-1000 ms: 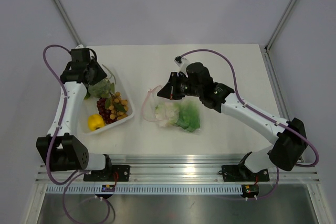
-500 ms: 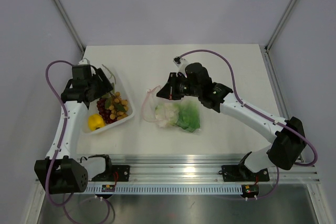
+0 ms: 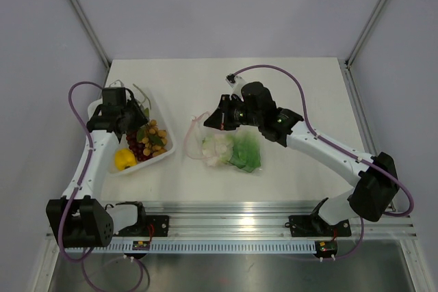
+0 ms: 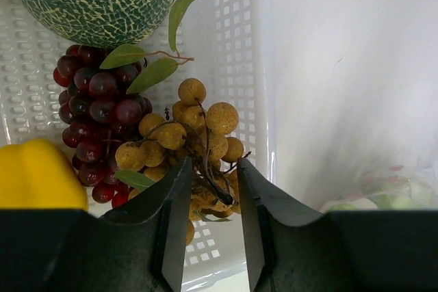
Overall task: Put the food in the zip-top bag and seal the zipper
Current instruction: Pick up the fake fruit from the bin.
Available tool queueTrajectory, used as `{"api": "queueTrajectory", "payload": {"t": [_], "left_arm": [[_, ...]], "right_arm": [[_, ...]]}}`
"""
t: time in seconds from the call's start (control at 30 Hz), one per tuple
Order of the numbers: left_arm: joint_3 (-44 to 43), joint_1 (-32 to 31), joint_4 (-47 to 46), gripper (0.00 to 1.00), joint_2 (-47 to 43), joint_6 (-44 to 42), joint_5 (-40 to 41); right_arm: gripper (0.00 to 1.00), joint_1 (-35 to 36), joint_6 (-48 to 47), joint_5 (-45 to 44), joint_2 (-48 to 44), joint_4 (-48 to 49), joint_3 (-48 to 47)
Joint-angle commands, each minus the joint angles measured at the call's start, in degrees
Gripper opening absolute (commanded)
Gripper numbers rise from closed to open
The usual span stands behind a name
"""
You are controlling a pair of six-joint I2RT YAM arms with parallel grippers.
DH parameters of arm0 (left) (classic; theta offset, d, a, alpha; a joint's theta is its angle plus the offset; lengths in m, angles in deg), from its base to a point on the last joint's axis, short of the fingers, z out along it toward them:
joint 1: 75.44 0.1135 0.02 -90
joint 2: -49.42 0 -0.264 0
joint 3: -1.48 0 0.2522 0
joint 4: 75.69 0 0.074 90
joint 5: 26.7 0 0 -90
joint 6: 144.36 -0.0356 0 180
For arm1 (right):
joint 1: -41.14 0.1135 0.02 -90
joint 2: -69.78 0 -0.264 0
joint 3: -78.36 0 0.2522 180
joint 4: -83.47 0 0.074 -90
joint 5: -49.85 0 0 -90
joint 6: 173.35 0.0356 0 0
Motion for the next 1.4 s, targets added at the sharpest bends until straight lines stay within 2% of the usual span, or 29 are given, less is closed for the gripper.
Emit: {"api": "queueTrajectory", "payload": {"t": [0.0, 0.03, 0.07, 0.2, 0.37, 0.5, 0.63, 0.9, 1.13, 1.37], "left_arm": [[-0.4, -0.2, -2.5, 0.31, 0.6, -0.2, -0.2], [-1.0, -0.2, -2.0, 0.11, 0.7, -0.3, -0.1], [-1.5, -0.2, -1.3, 0.0, 0.6, -0.3, 0.3], [-6.7, -0.3, 3.4, 0.0, -2.6, -2.1, 4.1], [-18.4, -0.2, 8.5, 0.0, -7.0, -4.2, 6.4], [-25.7, -0.3, 12.5, 0.0, -8.2, -5.1, 4.4], [-29.4, -0.3, 13.8, 0.0, -9.1, -4.6, -2.5], [-26.6, -0.2, 12.0, 0.0, -10.9, -0.2, -18.1], [-17.6, -0.4, 4.6, 0.0, -13.2, 6.9, -32.6], [-14.2, -0.4, 2.6, 0.0, -14.3, 9.9, -35.1]], "right_arm": [[0.0, 0.7, 0.5, 0.8, 0.2, 2.8, -0.9], [0.0, 0.7, 0.5, 0.8, 0.3, 2.8, -0.9], [0.0, 0.7, 0.4, 0.8, 0.4, 2.8, -1.0], [0.0, 0.7, 0.3, 0.6, 0.2, 2.5, -1.1], [0.0, 0.8, 0.5, 0.7, 0.6, 2.7, -1.3], [0.0, 0.8, 0.6, 0.5, 1.1, 2.9, -1.7], [0.0, 0.8, 0.6, -0.8, 1.4, 2.9, -2.0], [0.0, -1.2, -0.1, -1.6, 4.3, 2.2, -5.9], [0.0, -2.1, 2.1, 0.6, 5.0, 4.9, -5.8], [0.0, -2.1, 2.6, 0.2, 3.7, 5.2, -5.2]]}}
